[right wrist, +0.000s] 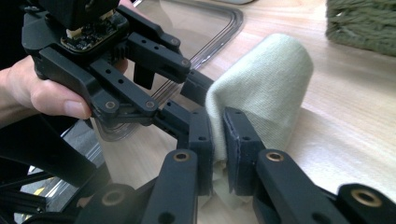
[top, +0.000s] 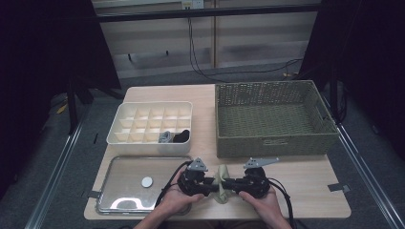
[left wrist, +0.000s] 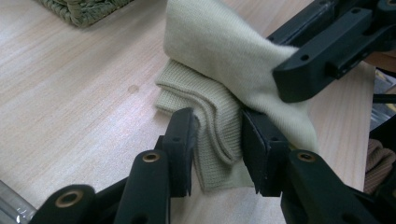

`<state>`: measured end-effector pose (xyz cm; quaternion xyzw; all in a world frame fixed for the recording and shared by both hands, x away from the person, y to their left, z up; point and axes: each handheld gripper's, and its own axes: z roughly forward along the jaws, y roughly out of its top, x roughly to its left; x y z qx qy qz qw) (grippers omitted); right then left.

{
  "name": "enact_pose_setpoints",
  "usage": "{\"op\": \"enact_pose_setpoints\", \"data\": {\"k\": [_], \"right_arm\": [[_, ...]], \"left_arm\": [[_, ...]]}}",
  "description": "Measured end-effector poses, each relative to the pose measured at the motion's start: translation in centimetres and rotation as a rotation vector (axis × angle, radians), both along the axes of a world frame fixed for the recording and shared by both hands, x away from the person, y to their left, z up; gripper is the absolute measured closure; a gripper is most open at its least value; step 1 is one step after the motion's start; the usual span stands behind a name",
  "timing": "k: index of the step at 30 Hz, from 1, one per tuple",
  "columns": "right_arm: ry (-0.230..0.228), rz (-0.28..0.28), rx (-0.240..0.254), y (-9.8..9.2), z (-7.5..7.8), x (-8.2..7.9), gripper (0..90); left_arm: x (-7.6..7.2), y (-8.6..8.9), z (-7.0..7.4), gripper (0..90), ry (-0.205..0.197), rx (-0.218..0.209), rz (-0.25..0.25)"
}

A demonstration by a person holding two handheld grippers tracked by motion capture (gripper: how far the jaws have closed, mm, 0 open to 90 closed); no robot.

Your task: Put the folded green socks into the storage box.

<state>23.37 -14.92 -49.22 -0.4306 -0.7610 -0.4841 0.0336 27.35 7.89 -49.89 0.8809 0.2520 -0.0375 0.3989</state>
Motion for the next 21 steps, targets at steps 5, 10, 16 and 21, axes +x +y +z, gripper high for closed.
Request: {"op": "enact_pose_setpoints", "data": {"k": [5,10,16,21], "right_arm": [[0.001,0.007,-0.008,0.2,-0.1,-0.1,82.5],[0.005,0.018,-0.035,0.6,-0.5,-0.2,82.8],[0.014,0.035,-0.062,1.4,-1.0,-0.2,83.0],[0.006,0.039,-0.071,1.5,-1.1,-0.2,83.0]], "left_arm": [[0.1,0.1,0.0,63.8,0.001,0.004,-0.008],[0.5,1.0,0.1,57.0,0.022,-0.004,0.0],[1.0,1.8,1.1,51.1,0.017,-0.056,0.035],[1.7,1.9,2.1,42.3,0.024,-0.123,0.059]]}}
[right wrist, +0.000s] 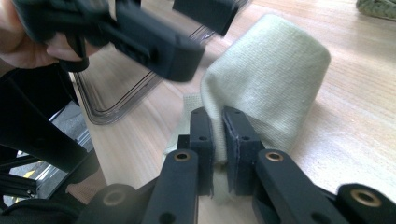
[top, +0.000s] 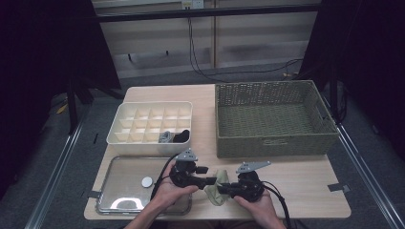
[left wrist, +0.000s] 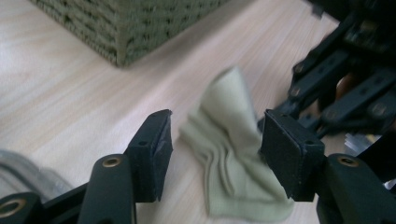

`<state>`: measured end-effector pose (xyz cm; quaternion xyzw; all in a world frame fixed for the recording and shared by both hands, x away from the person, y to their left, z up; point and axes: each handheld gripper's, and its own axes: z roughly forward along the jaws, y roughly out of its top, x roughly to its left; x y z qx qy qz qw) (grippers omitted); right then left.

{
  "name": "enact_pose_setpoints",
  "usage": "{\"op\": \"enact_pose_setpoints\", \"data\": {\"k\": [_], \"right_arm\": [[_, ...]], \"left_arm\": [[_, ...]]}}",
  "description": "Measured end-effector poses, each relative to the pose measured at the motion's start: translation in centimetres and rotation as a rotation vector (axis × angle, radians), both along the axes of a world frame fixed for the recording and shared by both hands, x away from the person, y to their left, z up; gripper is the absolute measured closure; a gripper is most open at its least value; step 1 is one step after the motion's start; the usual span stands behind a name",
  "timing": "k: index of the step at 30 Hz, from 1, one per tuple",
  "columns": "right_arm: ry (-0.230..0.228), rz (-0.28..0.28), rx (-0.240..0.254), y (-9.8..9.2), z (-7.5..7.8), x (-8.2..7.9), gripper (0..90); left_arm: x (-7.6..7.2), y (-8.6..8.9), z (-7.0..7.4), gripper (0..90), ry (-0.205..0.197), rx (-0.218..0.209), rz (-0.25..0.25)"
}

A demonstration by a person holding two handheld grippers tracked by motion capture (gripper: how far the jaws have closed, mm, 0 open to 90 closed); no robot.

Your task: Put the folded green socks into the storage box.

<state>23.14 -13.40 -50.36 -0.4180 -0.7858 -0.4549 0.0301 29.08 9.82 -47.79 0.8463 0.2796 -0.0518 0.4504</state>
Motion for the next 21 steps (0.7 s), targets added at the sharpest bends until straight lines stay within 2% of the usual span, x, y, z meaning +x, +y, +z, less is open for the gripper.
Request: {"op": "enact_pose_setpoints", "data": {"k": [2,4,5,6,7,9,12,16,21], "right_arm": [[0.003,0.003,0.001,0.1,0.0,0.0,83.1],[0.004,0.007,0.0,0.1,0.0,0.0,83.1],[0.005,0.009,-0.001,0.2,0.0,0.0,83.0],[0.001,0.008,-0.006,0.2,0.0,0.0,83.0],[-0.006,0.015,-0.02,0.3,0.1,-0.1,82.9],[-0.005,0.02,-0.032,0.2,0.2,-0.1,82.9],[-0.006,0.035,-0.052,0.1,0.4,-0.1,82.8],[-0.032,0.037,-0.11,-0.2,0.7,-0.3,82.1],[-0.022,0.018,-0.112,-0.9,0.8,-0.6,78.3]], "left_arm": [[0.3,-0.4,-0.1,39.6,0.01,-0.02,0.007],[0.3,-0.6,-0.2,39.7,0.011,-0.02,0.009],[0.5,-1.0,-0.5,39.7,0.005,0.004,0.008],[0.5,-1.1,-0.8,40.6,0.01,0.008,0.003],[0.4,-0.9,-0.9,43.9,-0.001,0.032,0.02],[0.5,-0.9,-1.1,44.5,0.017,0.031,0.025],[0.4,-1.1,-1.2,43.8,0.018,0.047,0.011],[0.3,-1.3,-1.5,43.7,0.025,0.056,-0.006],[-0.1,-1.6,-1.9,44.3,0.033,0.069,-0.025]]}}
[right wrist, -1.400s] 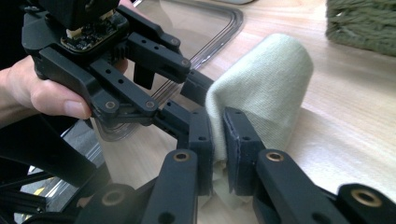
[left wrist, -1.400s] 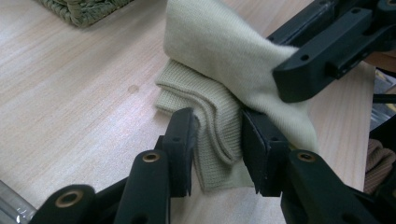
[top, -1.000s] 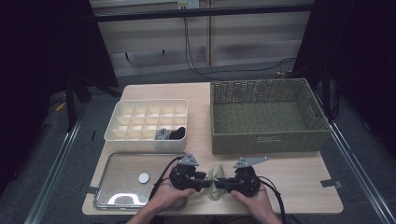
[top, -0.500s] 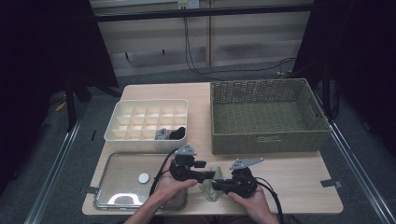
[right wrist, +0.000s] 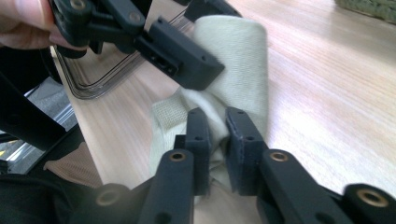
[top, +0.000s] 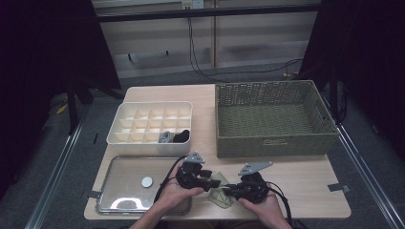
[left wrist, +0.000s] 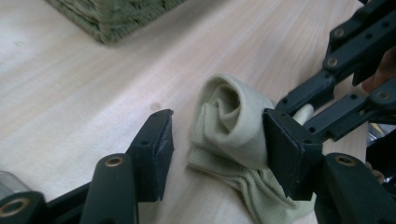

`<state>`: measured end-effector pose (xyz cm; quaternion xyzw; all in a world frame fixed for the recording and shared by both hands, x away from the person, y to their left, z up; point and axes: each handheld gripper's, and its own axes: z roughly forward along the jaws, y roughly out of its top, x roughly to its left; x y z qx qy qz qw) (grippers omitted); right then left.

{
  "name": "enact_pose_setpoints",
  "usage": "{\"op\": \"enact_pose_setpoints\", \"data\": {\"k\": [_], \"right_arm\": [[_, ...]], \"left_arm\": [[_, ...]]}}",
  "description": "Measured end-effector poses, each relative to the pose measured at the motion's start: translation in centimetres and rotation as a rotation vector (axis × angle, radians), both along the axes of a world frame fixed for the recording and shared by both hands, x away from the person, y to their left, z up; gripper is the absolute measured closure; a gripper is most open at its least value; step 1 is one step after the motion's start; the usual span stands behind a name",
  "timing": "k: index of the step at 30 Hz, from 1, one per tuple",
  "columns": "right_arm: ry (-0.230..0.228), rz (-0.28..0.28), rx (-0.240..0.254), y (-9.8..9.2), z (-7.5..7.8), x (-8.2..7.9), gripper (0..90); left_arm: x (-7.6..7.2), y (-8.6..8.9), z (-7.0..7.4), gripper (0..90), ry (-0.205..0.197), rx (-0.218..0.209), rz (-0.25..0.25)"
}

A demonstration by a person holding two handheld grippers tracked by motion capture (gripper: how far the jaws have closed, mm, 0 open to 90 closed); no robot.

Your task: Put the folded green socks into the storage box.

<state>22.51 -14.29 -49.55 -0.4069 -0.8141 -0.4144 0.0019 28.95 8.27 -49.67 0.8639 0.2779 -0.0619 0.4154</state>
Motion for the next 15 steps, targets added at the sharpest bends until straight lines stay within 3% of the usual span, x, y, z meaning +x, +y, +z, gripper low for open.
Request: {"op": "enact_pose_setpoints", "data": {"k": [4,8,13,15], "right_arm": [[0.034,-0.002,0.046,-0.9,0.4,-0.3,72.1],[0.029,-0.022,0.064,-1.8,0.9,-0.6,69.3],[-0.018,-0.096,0.08,-2.7,1.3,-0.7,73.2],[0.004,-0.09,0.073,-2.2,0.9,-0.6,68.5]], "left_arm": [[-0.2,0.2,-0.2,44.6,-0.001,0.012,0.0],[-0.3,0.2,-0.2,44.6,-0.008,0.016,0.002],[-0.9,0.3,-0.3,44.7,-0.025,0.01,-0.005],[-1.1,0.3,-0.2,44.4,-0.036,0.016,-0.007]]}}
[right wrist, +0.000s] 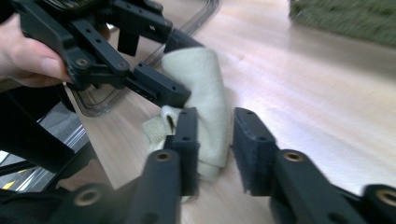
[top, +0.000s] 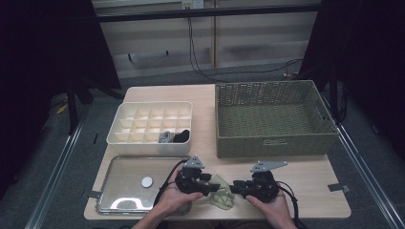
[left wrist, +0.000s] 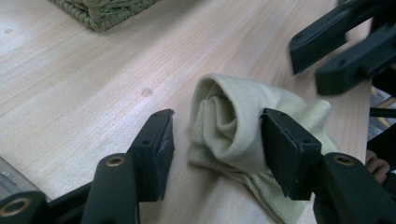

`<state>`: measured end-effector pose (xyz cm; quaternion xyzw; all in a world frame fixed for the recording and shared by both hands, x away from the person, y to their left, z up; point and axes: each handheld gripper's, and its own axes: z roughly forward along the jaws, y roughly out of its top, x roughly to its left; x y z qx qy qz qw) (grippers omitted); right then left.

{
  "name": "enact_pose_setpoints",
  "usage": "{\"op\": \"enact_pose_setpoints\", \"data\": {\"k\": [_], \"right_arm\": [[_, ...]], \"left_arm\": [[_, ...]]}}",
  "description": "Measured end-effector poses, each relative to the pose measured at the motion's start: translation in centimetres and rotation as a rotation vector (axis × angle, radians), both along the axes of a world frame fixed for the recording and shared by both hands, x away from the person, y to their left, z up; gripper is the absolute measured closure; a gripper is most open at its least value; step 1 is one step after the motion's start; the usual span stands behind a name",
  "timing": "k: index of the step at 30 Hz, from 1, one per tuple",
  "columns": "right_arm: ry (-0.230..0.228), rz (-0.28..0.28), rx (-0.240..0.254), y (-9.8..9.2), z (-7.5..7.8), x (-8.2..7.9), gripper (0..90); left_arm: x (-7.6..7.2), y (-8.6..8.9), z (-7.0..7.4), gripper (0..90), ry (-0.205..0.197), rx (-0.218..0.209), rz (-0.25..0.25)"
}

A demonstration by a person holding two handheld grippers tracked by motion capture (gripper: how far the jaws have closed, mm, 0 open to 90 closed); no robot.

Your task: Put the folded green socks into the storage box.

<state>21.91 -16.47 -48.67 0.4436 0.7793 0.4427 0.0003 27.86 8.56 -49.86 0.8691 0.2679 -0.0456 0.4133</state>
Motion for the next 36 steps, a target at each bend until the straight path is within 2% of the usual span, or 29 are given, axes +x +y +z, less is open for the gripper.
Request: {"op": "enact_pose_setpoints", "data": {"k": [2,5,7,12,16,17,18,23,24,26,27,28,29,31,33,36], "right_arm": [[0.017,0.016,-0.01,0.5,-0.4,0.1,65.9],[0.046,0.024,-0.029,1.1,-0.9,0.2,56.8],[0.058,0.025,-0.049,1.3,-1.3,0.0,55.9],[0.047,0.045,-0.069,1.7,-1.4,-0.2,71.5],[0.031,0.043,-0.093,1.7,-1.4,-0.1,80.5],[0.033,0.042,-0.087,1.7,-1.5,-0.1,81.2],[0.035,0.042,-0.087,1.7,-1.5,-0.1,81.3],[0.026,0.046,-0.09,1.7,-1.5,-0.1,81.2],[0.025,0.048,-0.089,1.7,-1.5,-0.1,81.2],[0.025,0.045,-0.086,1.7,-1.6,-0.2,81.2],[0.026,0.042,-0.083,1.7,-1.6,-0.2,81.0],[0.025,0.041,-0.082,1.7,-1.6,-0.2,81.0],[0.026,0.041,-0.077,1.6,-1.6,-0.2,81.0],[0.026,0.038,-0.076,1.6,-1.6,-0.2,80.6],[0.021,0.035,-0.076,1.6,-1.6,-0.1,79.8],[0.012,0.042,-0.068,1.4,-1.7,-0.1,76.5]], "left_arm": [[-0.1,0.0,0.0,43.6,-0.005,0.004,0.006],[-0.1,0.1,0.0,42.7,-0.005,0.004,-0.003],[0.0,0.2,-0.1,40.9,-0.01,0.003,-0.018],[0.1,0.2,-0.1,32.1,-0.001,0.009,-0.035],[-0.3,-0.2,-0.2,28.8,0.002,-0.004,-0.116],[-0.4,-0.3,-0.2,29.0,0.001,0.003,-0.12],[-0.5,-0.4,-0.2,29.6,0.004,-0.009,-0.118],[-0.6,-0.4,-0.1,35.9,0.023,-0.006,-0.137],[-0.7,-0.4,-0.1,38.0,0.037,-0.006,-0.149],[-0.8,-0.5,-0.2,44.4,0.054,-0.025,-0.161],[-0.8,-0.5,-0.2,46.7,0.053,-0.016,-0.161],[-0.8,-0.4,-0.2,49.4,0.08,-0.021,-0.169],[-0.8,-0.4,-0.2,53.1,0.085,-0.024,-0.167],[-0.8,-0.4,0.0,60.3,0.086,-0.028,-0.178],[-1.0,-0.4,0.1,67.7,0.079,-0.044,-0.159],[-0.8,-0.4,0.3,71.9,0.073,-0.04,-0.144]]}}
